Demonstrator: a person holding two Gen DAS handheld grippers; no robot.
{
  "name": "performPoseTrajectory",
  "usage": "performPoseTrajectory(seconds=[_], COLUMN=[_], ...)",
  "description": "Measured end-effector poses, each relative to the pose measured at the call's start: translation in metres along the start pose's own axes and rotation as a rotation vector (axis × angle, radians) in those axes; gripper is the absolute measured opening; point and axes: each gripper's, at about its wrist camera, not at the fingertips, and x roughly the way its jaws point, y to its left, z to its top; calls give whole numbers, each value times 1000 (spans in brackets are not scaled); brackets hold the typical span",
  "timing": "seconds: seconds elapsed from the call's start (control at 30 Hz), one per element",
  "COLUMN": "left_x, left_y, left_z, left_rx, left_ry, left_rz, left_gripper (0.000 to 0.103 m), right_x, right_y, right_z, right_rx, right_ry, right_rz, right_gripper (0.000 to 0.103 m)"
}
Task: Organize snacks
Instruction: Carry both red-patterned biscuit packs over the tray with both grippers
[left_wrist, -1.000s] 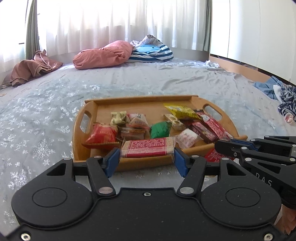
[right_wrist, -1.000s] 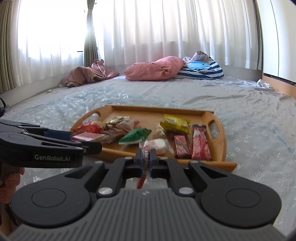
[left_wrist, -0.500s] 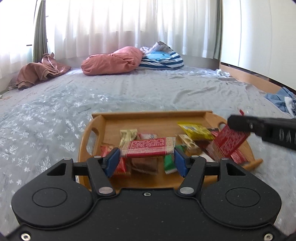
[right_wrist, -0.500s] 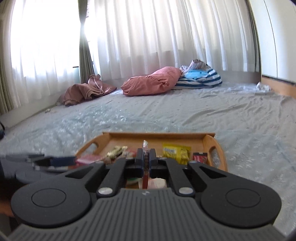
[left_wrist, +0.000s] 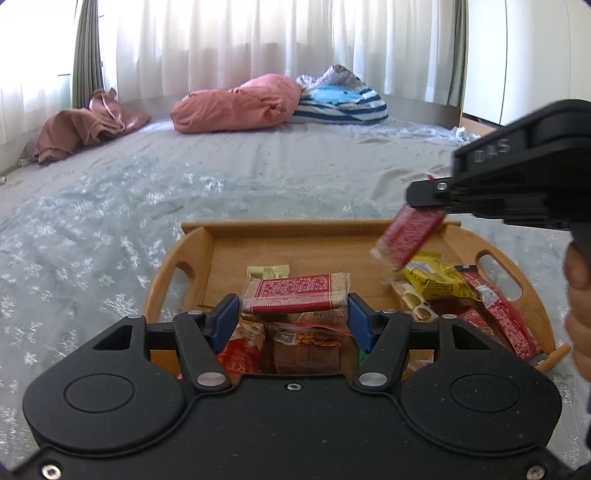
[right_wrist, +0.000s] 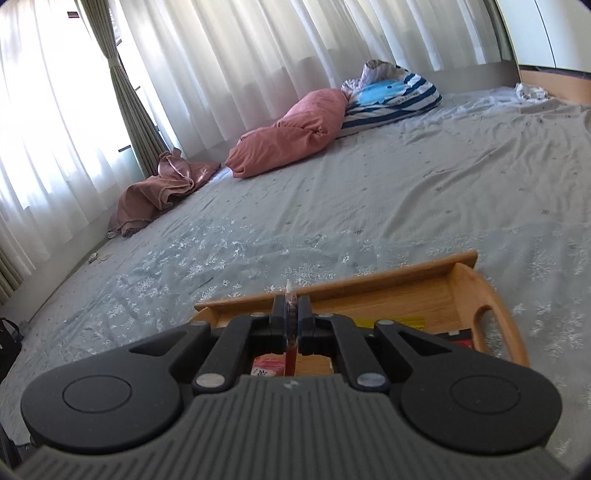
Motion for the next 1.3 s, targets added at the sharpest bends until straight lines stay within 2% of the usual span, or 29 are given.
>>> performPoseTrajectory(seconds=[0.33, 0.57, 0.87, 1.3], left_x=[16, 22, 27, 34], left_y=[-6, -8, -12, -13], left_z=[-3, -2, -1, 0], left_rx=[20, 26, 36, 31], left_ry=[22, 29, 42, 50], left_rz=[8, 9, 15, 16], left_gripper=[60, 60, 60, 61], right_x=[36, 35, 35, 35], right_y=[-11, -28, -41, -39], right_z=[-14, -18, -24, -29], right_rx=[43, 92, 93, 38], right_ry=[67, 77, 96, 108], right_rz=[-25, -37, -68, -100], right_gripper=[7, 8, 11, 15])
